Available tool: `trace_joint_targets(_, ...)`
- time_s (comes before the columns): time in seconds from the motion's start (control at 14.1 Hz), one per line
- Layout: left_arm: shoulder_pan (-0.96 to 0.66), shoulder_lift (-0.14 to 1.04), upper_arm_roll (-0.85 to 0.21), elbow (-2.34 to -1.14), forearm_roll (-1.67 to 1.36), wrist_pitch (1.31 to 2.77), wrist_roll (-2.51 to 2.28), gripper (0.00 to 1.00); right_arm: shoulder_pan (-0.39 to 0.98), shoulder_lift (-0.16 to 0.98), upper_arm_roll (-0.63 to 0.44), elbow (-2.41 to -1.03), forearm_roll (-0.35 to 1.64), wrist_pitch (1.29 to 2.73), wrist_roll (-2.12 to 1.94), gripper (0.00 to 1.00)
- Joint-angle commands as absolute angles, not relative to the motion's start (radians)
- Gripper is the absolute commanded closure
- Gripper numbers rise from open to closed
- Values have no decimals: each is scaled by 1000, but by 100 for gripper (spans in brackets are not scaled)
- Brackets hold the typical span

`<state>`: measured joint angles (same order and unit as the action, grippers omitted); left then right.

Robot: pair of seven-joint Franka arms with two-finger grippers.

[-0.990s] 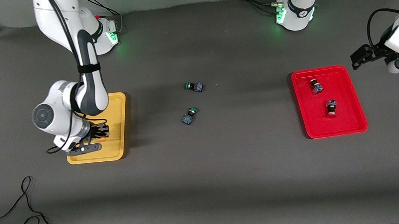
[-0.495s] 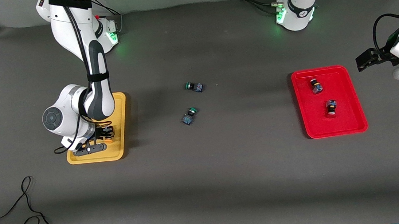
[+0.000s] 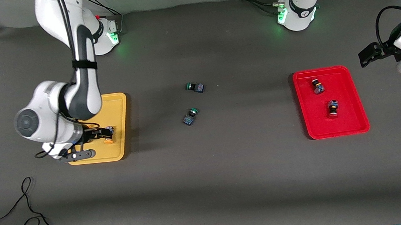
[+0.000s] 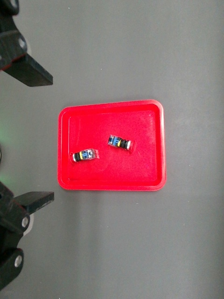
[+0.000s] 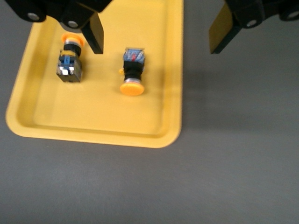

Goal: Place red and yellow buttons in trays

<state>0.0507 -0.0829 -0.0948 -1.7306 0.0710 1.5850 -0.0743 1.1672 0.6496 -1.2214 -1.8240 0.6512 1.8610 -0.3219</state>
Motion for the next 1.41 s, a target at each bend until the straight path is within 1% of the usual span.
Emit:
trace_joint_targets(0.0,38,-121,-84,-1772,63,1595,-92,0,1216,632,-1314,-1747,623,1732,-273,0)
trace_joint_targets(0.21,38,-126,-84,-1773,61,1592,-92,0,1313,632,-1416,-1740,588,1717,-255,0)
trace_joint_targets(0.35,37,-126,-84,-1773,61,1583,-92,0,1341,632,-1450,-1720,581,1685,-235,0)
trace_joint_targets(0.42,37,-126,-86,-1773,61,1579,-92,0,1335,626,-1450,-1688,575,1657,-224,0)
trace_joint_targets(0.49,35,-126,-86,-1773,61,1575,-92,0,1324,597,-1437,-1663,540,1645,-204,0)
trace_joint_targets(0.57,35,-126,-86,-1773,61,1575,-92,0,1292,541,-1401,-1646,488,1644,-172,0)
trace_joint_targets(0.71,35,-126,-86,-1775,63,1574,-92,0,1131,404,-1198,-1603,357,1644,-103,0)
trace_joint_targets(0.78,35,-126,-86,-1773,63,1572,-92,0,1020,329,-1061,-1598,274,1649,-59,0)
trace_joint_targets(0.85,34,-126,-86,-1775,61,1574,-92,0,871,242,-881,-1604,182,1657,-8,0)
trace_joint_targets(0.92,34,-126,-86,-1773,61,1574,-92,0,748,192,-754,-1611,142,1661,15,0)
trace_joint_targets(1.06,34,-126,-86,-1773,63,1574,-92,0,532,132,-547,-1624,109,1661,15,0)
trace_joint_targets(1.34,34,-124,-86,-1773,61,1574,-92,0,138,46,-180,-1649,55,1657,11,0)
